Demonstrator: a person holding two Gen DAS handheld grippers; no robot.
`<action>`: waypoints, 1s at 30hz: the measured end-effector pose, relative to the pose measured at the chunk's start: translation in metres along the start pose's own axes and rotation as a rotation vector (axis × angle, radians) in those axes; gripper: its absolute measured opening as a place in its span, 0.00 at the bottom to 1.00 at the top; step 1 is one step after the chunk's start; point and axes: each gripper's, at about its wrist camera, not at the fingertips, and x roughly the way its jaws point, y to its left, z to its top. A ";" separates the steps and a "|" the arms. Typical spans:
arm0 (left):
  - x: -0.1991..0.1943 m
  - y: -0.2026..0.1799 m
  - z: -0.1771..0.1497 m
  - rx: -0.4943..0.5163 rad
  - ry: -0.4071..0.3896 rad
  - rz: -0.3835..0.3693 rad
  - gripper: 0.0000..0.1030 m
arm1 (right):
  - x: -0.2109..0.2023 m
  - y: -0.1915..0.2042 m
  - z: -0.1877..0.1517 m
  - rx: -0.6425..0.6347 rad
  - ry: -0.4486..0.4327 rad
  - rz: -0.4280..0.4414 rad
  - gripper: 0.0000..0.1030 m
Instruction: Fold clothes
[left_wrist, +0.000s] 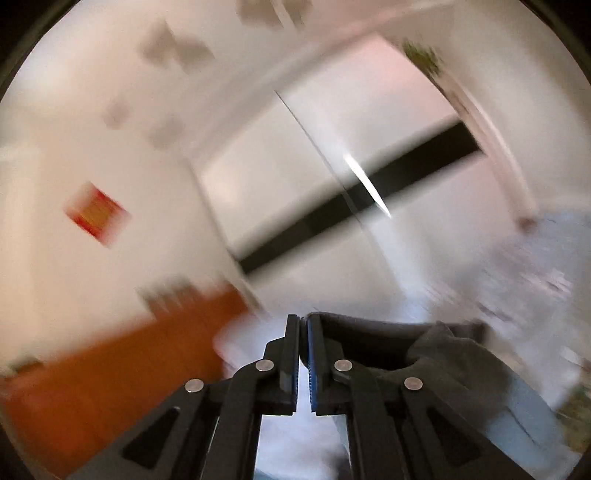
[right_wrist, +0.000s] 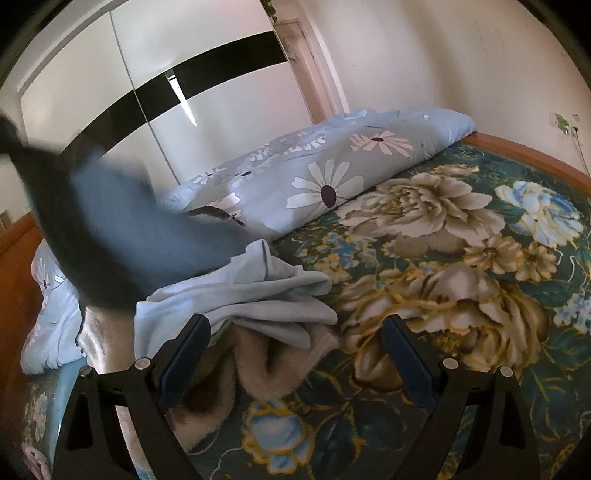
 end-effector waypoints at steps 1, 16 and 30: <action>-0.012 0.019 0.011 0.001 -0.035 0.037 0.04 | -0.002 0.001 0.000 -0.002 -0.004 0.005 0.92; -0.113 0.178 -0.176 -0.322 0.400 -0.240 0.04 | -0.091 0.058 0.000 -0.099 -0.159 0.289 0.92; -0.199 0.310 -0.253 -0.408 0.352 -0.247 0.04 | -0.111 0.183 -0.126 -0.418 0.304 0.887 0.92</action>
